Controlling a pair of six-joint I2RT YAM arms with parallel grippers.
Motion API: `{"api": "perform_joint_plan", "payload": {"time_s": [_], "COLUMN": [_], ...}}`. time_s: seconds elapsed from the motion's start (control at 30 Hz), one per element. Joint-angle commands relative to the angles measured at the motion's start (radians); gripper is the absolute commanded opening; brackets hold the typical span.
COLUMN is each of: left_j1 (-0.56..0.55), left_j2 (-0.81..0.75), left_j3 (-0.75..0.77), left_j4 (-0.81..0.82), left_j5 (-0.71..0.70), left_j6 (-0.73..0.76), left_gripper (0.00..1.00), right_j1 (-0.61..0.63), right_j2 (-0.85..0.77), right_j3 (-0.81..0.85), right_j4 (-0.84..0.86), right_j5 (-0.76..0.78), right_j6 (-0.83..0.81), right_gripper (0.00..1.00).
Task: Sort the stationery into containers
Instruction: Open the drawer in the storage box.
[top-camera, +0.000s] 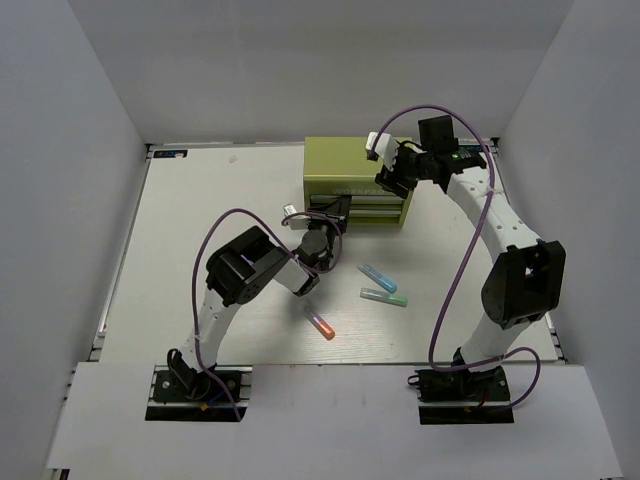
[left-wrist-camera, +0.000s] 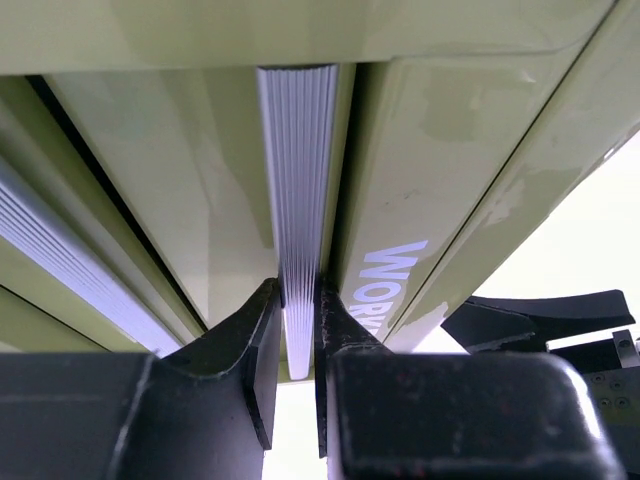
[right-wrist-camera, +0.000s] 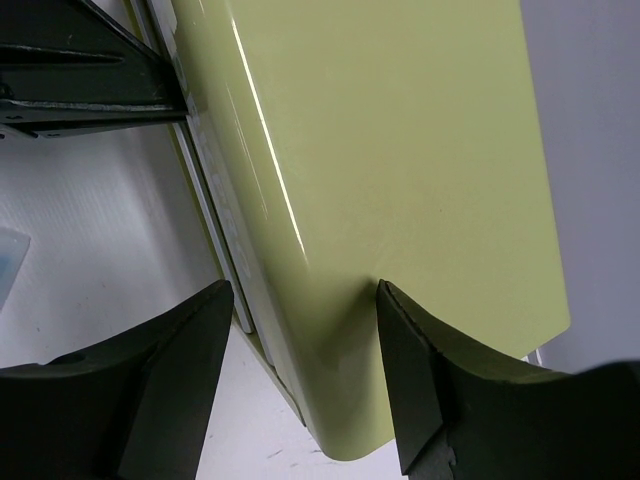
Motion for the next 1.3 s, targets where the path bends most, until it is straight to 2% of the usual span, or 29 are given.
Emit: {"api": "perform_joint_plan", "payload": {"time_s": [0.0,0.1,0.33,0.77,0.97,1.27], "left_j1": [0.002,0.002,0.002,-0.03,-0.05,-0.096], "left_j2": [0.02,0.029,0.029,-0.019,-0.048,-0.121], "left_j3": [-0.002,-0.003,-0.035,-0.098,-0.127,-0.26], "left_j4": [0.069,0.092,0.104,0.104,0.104,0.113], "left_j5": [-0.002,-0.002,0.007,0.06,0.069,0.069], "left_j6": [0.004,0.004,0.004,0.023,0.032,0.032], "left_gripper": [0.07,0.0,0.0,0.0,0.0,0.0], "right_j1": [0.0,0.0,0.003,0.003,0.003,0.003], "right_j2": [0.02,0.022,0.051,0.134,0.14,0.145], "right_j3": [0.042,0.045,0.052,0.117,0.118,0.101], "right_j4": [-0.063,-0.052,-0.029,-0.036,-0.037,-0.034], "right_j5": [-0.002,-0.003,0.014,0.132,0.147,0.144], "right_j6": [-0.006,-0.006,-0.003,0.067,0.081,0.104], "right_gripper": [0.65,0.7,0.72,0.55,0.55,0.55]}}
